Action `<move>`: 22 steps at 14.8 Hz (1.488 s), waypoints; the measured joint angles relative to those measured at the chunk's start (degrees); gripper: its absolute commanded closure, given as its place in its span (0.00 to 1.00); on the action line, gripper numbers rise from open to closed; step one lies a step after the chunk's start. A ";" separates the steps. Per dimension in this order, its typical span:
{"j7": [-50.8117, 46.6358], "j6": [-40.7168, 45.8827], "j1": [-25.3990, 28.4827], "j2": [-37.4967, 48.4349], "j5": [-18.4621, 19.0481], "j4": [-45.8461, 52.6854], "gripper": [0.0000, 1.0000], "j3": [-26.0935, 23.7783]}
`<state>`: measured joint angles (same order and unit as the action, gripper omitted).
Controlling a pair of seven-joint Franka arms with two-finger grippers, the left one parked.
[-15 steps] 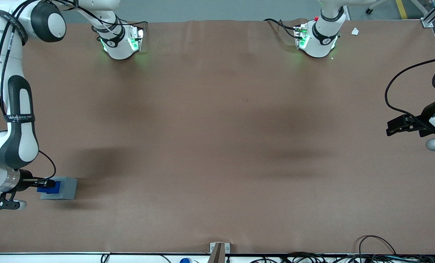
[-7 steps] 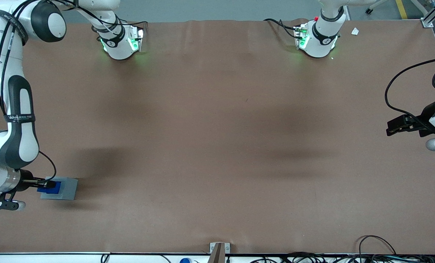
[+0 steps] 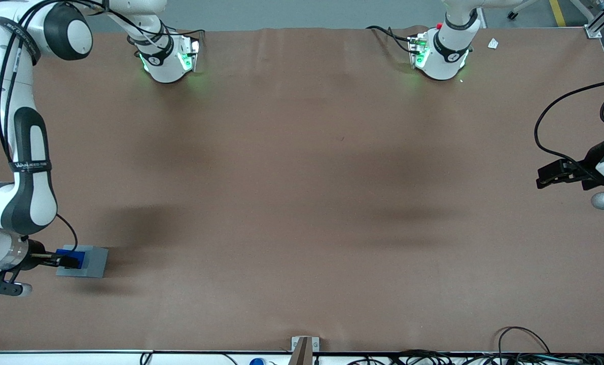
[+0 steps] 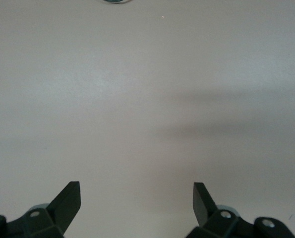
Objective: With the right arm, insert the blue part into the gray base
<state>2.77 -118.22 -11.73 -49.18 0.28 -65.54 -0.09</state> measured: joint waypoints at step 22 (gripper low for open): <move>-9.29 32.66 13.59 41.98 0.31 -10.17 0.00 -1.69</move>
<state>-6.51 -85.56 1.86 -7.20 0.59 -75.71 -1.78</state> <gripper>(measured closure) 0.000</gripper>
